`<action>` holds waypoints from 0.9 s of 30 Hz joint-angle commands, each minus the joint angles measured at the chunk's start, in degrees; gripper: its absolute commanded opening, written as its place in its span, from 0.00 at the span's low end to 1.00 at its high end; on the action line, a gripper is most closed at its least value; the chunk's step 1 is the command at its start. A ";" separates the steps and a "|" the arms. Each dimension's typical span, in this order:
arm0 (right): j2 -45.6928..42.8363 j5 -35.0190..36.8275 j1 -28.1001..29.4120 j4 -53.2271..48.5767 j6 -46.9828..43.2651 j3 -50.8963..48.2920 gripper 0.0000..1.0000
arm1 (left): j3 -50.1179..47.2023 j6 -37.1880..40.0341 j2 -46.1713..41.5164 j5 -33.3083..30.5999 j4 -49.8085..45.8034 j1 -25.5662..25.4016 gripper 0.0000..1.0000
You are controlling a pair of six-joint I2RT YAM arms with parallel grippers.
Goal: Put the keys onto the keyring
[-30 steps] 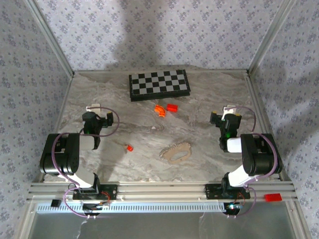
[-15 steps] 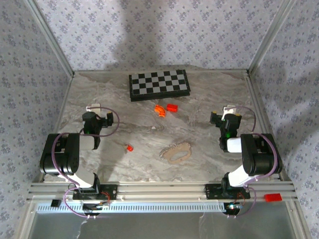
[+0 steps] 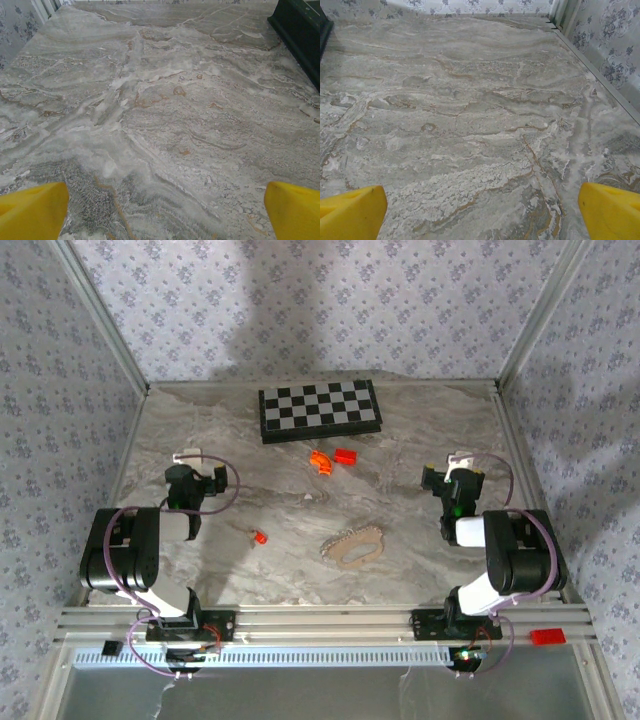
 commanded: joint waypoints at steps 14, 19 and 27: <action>-18.96 17.38 8.22 -32.75 3.96 10.20 0.99 | 6.81 -2.55 -18.19 1.04 -27.54 -2.30 1.00; -24.43 14.20 12.38 -44.52 6.33 13.48 1.00 | 7.71 -6.26 -25.94 2.12 -36.27 -7.03 1.00; -28.98 10.95 19.44 -60.87 13.27 17.98 1.00 | 13.48 -13.13 -36.27 0.74 -56.57 -16.98 1.00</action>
